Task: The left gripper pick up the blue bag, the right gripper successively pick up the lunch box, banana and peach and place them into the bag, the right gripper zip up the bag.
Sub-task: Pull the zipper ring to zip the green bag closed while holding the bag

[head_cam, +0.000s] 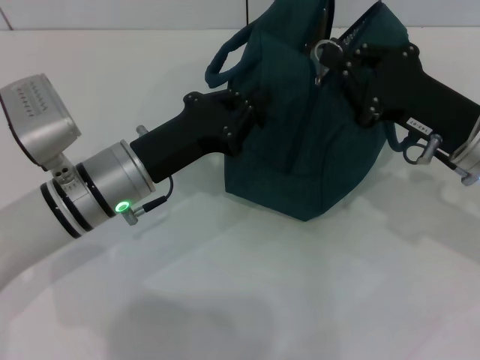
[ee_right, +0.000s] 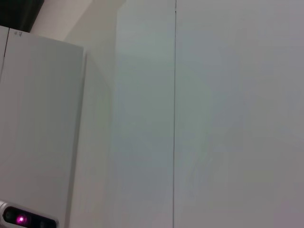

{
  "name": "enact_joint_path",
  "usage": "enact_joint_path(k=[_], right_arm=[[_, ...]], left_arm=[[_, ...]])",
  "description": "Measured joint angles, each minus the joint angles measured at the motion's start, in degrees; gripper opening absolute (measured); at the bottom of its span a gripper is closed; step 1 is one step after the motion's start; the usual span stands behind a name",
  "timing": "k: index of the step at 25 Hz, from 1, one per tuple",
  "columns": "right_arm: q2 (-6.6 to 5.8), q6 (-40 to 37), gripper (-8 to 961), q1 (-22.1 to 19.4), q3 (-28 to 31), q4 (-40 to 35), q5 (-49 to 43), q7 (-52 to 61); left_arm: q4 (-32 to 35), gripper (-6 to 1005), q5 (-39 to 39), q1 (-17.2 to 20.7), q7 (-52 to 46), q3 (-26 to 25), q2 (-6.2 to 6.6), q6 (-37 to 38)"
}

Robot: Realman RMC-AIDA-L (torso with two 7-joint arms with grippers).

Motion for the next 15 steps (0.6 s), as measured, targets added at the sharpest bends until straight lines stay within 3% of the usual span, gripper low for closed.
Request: enact_joint_path(k=[15], right_arm=[[-0.01, 0.0, 7, 0.0, -0.1, 2.4, 5.9, 0.4]], left_arm=[[0.1, 33, 4.3, 1.1, 3.9, 0.0, 0.11, 4.0]])
